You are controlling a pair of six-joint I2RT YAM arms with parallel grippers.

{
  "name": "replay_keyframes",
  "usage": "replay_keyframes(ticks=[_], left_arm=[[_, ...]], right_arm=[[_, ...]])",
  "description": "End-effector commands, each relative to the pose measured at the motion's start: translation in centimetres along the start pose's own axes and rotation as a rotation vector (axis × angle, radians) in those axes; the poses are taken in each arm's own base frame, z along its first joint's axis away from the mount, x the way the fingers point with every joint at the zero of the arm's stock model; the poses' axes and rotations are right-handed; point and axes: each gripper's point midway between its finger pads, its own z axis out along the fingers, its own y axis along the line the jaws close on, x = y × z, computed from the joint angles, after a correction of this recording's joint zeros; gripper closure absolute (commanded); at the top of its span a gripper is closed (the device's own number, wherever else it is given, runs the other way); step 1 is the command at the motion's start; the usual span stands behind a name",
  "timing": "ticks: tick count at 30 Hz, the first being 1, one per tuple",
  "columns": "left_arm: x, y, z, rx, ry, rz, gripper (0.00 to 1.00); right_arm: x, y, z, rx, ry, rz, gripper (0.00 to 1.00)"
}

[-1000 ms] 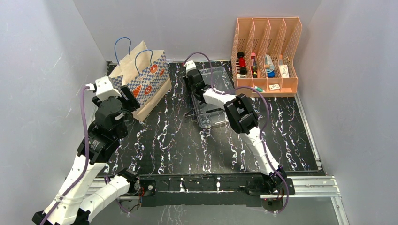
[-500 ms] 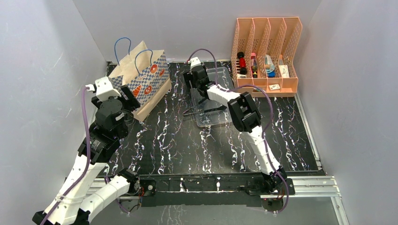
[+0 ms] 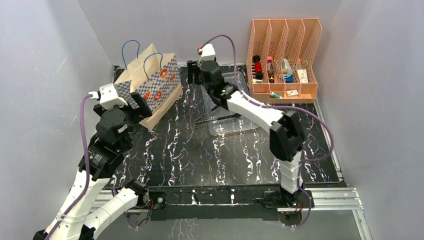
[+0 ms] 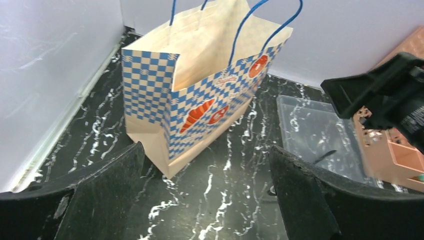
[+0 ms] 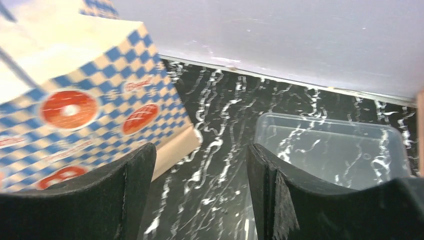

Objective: Take the fake bread out of the paper bag
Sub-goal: Move the container to the center of the board, then pick up the clamp from the container.

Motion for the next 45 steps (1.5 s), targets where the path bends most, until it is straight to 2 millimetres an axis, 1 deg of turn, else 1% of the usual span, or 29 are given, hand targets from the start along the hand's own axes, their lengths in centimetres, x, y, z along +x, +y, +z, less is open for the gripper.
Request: replay_keyframes(ticks=[1,4,5,7,10,12,14,15,18,19,20,24,29,32,37,45], left_arm=[[-1.0,-1.9,-0.5,0.106,-0.007,-0.008,0.02],[-0.5,-3.7,-0.5,0.202,0.025,0.034,0.02],[-0.3,-4.1,-0.5,0.223,0.038,0.050,0.02],[0.3,-4.6,-0.3,0.242,0.068,0.077,0.02],[0.7,-5.1,-0.3,0.268,0.103,0.124,0.02],[0.9,-5.4,-0.4,0.286,0.109,0.136,0.02],[0.8,-5.1,-0.4,0.275,0.105,0.128,0.02],[0.7,-5.0,-0.4,0.268,0.102,0.122,0.02],[0.7,-4.8,-0.5,0.264,0.093,0.113,0.02],[0.6,-4.8,-0.6,0.267,0.090,0.111,0.02],[0.5,-4.8,-0.7,0.272,0.086,0.108,0.02],[0.1,-4.6,-1.0,0.277,0.065,0.105,0.02],[-0.1,-3.9,-1.1,0.248,0.052,0.100,0.02],[-0.2,-3.9,-1.2,0.254,0.036,0.091,0.02],[-0.7,-4.1,-1.3,0.265,0.020,0.081,0.02],[-1.5,-4.3,-2.0,0.295,-0.006,0.060,0.02]], right_arm=[[-3.3,0.9,-4.0,-0.142,-0.055,0.210,0.34],[-1.2,2.1,-6.7,-0.231,0.005,0.263,0.36],[-1.1,2.3,-7.7,-0.228,-0.004,0.286,0.36],[-0.2,2.3,-9.0,-0.187,-0.012,0.303,0.36],[2.2,1.5,-9.9,-0.058,0.041,0.348,0.35],[3.9,1.1,-10.1,0.022,0.094,0.389,0.33],[5.5,0.6,-10.3,0.112,0.130,0.434,0.25],[6.4,0.6,-10.5,0.149,0.148,0.459,0.23],[8.6,0.2,-11.0,0.265,0.178,0.527,0.20],[9.0,0.1,-11.2,0.296,0.181,0.553,0.20],[10.2,-0.1,-11.1,0.331,0.201,0.565,0.19],[12.7,-0.8,-11.2,0.448,0.239,0.632,0.17],[14.6,-1.3,-11.0,0.578,0.279,0.679,0.16],[15.9,-1.6,-10.7,0.659,0.310,0.678,0.16],[17.3,-1.7,-10.2,0.714,0.331,0.658,0.16],[19.2,-2.1,-10.2,0.764,0.361,0.654,0.16]])
